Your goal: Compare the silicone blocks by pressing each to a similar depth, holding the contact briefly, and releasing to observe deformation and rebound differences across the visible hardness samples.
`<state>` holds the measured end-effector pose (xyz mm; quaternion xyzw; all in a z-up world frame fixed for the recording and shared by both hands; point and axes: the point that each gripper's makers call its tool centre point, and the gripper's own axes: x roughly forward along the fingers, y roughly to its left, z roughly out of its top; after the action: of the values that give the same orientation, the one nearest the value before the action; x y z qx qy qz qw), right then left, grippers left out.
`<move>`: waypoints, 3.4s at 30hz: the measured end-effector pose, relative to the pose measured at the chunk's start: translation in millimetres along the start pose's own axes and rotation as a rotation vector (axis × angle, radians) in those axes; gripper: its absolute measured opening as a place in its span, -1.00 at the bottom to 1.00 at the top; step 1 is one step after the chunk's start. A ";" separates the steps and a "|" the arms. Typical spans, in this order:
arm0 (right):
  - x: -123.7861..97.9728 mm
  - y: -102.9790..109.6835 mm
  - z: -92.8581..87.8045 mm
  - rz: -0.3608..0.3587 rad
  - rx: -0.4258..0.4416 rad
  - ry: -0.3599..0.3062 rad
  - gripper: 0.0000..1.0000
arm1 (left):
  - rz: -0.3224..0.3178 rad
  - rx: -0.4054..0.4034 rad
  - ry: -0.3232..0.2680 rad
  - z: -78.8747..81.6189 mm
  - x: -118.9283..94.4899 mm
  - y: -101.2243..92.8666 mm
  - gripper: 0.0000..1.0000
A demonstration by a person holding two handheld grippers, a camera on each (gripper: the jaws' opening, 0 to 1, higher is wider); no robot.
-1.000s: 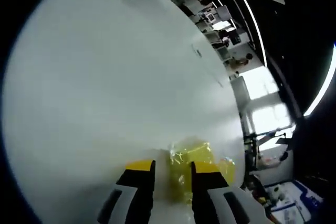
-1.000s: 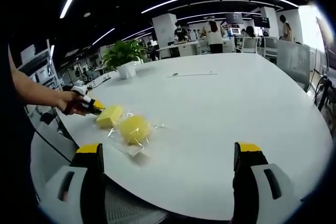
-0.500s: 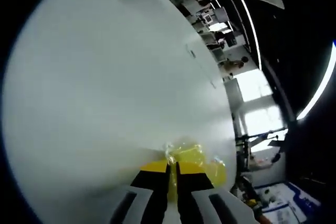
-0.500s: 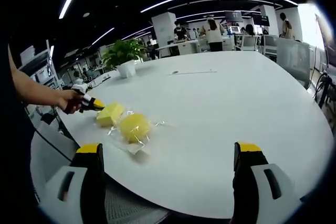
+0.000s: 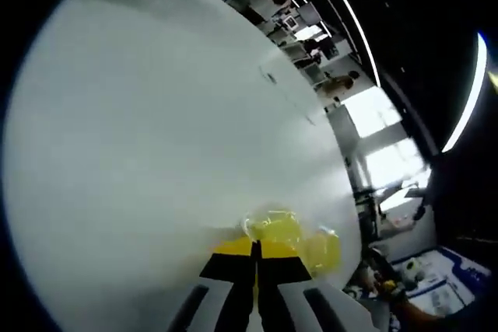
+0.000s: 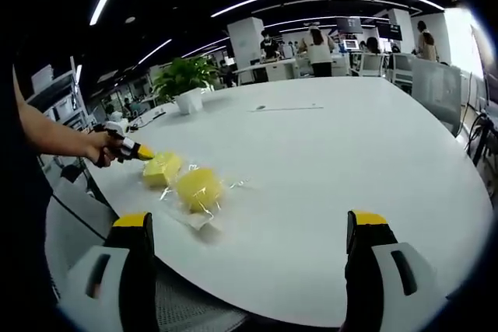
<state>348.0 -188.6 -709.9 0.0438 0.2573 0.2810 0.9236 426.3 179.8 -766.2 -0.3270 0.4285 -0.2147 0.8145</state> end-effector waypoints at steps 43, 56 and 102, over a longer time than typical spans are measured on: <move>-2.6 -5.5 16.1 -0.022 -0.012 -0.040 0.93 | -0.119 0.232 -0.070 45.3 -16.8 -80.9 -1.00; -0.8 -6.1 12.9 -0.016 0.011 -0.035 0.93 | -0.108 0.303 -0.109 58.3 -27.0 -91.7 -1.00; 0.3 2.7 48.5 0.048 -0.024 -0.081 0.93 | -0.331 0.602 -0.311 114.7 -116.1 -262.5 -1.00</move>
<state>371.2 -183.1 -667.5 0.0501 0.2153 0.3043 0.9266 441.4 110.7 -465.3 -0.1665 0.1586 -0.4074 0.8839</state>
